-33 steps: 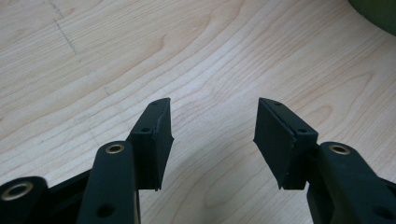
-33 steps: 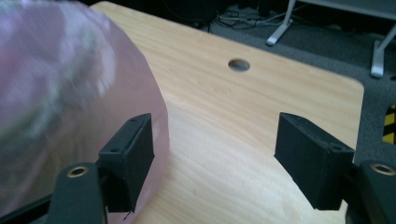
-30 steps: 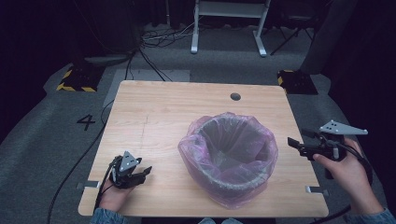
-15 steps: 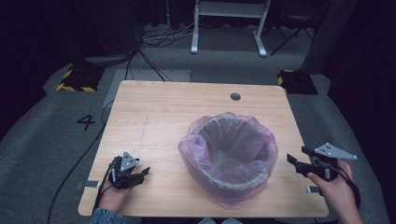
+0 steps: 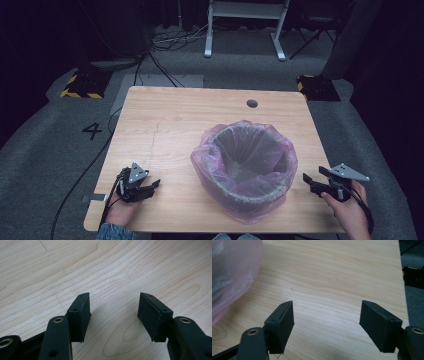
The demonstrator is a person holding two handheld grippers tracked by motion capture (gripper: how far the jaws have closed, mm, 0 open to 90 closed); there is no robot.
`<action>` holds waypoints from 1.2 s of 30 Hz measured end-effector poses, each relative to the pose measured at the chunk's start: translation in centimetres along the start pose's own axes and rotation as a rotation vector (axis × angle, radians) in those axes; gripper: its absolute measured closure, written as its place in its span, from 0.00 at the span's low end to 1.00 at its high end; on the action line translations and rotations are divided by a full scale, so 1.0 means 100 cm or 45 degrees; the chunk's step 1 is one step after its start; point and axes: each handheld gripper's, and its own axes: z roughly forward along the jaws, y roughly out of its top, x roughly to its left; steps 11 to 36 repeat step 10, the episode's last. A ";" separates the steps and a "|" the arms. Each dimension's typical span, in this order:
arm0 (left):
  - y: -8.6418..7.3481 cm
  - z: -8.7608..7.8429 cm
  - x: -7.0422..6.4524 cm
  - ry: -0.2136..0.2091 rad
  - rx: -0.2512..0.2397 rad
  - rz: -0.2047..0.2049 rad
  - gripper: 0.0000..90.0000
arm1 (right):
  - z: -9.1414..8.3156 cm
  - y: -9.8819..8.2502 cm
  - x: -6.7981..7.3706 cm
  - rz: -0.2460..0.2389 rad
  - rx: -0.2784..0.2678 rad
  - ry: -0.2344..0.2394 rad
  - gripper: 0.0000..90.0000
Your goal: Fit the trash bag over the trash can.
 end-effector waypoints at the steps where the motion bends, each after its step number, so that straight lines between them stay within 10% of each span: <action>1: 0.000 0.000 0.000 -0.002 -0.002 -0.004 0.47 | 0.002 -0.002 0.000 0.005 0.007 -0.001 0.31; 36: -0.002 0.002 0.007 -0.027 -0.012 -0.042 0.40 | 0.018 -0.015 0.001 -0.017 0.053 0.009 0.29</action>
